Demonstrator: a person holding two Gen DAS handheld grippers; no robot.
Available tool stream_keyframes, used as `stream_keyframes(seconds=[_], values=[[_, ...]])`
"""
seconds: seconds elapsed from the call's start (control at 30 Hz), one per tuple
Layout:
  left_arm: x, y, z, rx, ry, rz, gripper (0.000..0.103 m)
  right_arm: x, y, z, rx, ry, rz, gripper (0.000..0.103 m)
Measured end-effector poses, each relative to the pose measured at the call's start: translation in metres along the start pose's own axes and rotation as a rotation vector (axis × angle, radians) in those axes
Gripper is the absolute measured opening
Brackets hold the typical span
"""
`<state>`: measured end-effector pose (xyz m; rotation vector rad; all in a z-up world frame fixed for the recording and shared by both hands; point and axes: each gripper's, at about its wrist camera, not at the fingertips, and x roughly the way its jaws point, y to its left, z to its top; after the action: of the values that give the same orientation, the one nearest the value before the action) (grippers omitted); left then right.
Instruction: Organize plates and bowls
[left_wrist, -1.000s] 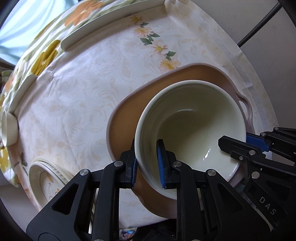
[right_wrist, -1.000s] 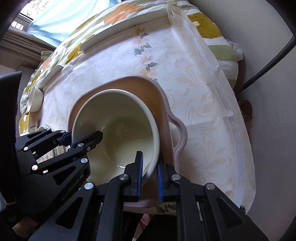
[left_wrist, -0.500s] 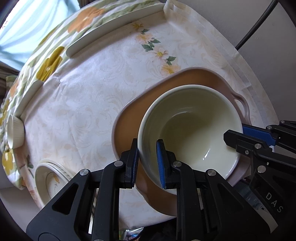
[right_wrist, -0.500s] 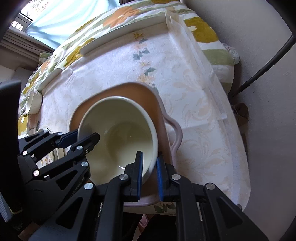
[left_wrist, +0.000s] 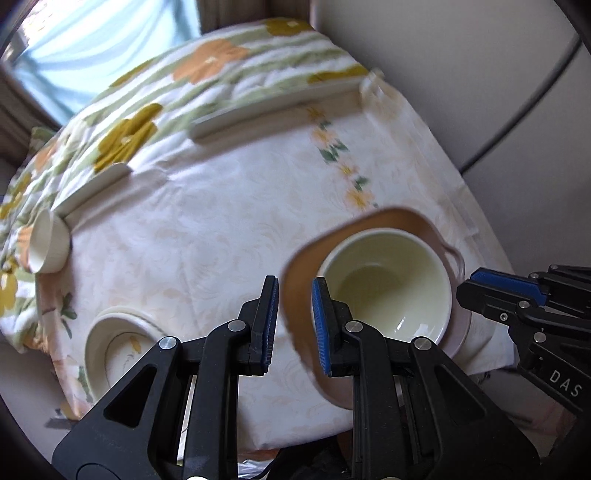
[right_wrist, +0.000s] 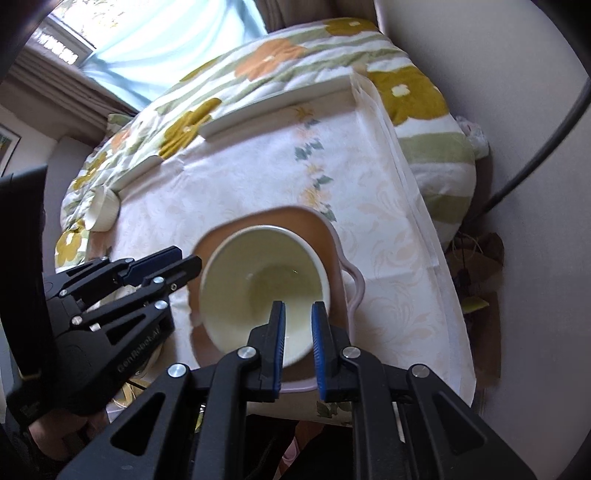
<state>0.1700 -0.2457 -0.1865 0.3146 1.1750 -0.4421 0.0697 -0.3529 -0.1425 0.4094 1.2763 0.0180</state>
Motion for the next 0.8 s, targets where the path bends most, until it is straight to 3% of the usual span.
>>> stream_keyframes(seconds=[0.1, 0.23, 0.27, 0.3, 0.33, 0.37, 0.4, 0.43, 0.47, 0.57, 0.67, 0.8], values=[[-0.028, 0.032, -0.003, -0.110, -0.088, 0.015, 0.016, -0.007, 0.020, 0.011, -0.088, -0.023, 0.043, 0.013], [-0.064, 0.081, -0.010, -0.265, -0.202, 0.109, 0.017, -0.014, 0.054, 0.032, -0.227, -0.071, 0.119, 0.015], [-0.069, 0.093, -0.011, -0.297, -0.221, 0.123, 0.017, -0.014, 0.063, 0.038, -0.263, -0.081, 0.132, 0.029], [-0.074, 0.105, -0.013, -0.330, -0.235, 0.133, 0.017, -0.013, 0.074, 0.044, -0.299, -0.090, 0.143, 0.062], [-0.078, 0.118, -0.015, -0.363, -0.244, 0.139, 0.020, -0.011, 0.084, 0.050, -0.330, -0.100, 0.159, 0.081], [-0.080, 0.132, -0.017, -0.400, -0.245, 0.145, 0.031, -0.008, 0.095, 0.056, -0.361, -0.113, 0.179, 0.102], [-0.082, 0.144, -0.019, -0.426, -0.248, 0.145, 0.042, -0.005, 0.106, 0.062, -0.391, -0.124, 0.194, 0.102], [-0.084, 0.156, -0.022, -0.457, -0.258, 0.148, 0.072, -0.002, 0.117, 0.068, -0.420, -0.128, 0.199, 0.102], [-0.089, 0.169, -0.027, -0.493, -0.283, 0.168, 0.089, 0.002, 0.128, 0.073, -0.448, -0.130, 0.201, 0.102], [-0.102, 0.199, -0.036, -0.546, -0.339, 0.209, 0.096, 0.012, 0.160, 0.085, -0.513, -0.146, 0.226, 0.102], [-0.100, 0.230, -0.039, -0.582, -0.304, 0.251, 0.097, 0.020, 0.196, 0.099, -0.557, -0.200, 0.269, 0.102], [-0.092, 0.281, -0.045, -0.656, -0.295, 0.244, 0.097, 0.035, 0.245, 0.126, -0.641, -0.236, 0.283, 0.102]])
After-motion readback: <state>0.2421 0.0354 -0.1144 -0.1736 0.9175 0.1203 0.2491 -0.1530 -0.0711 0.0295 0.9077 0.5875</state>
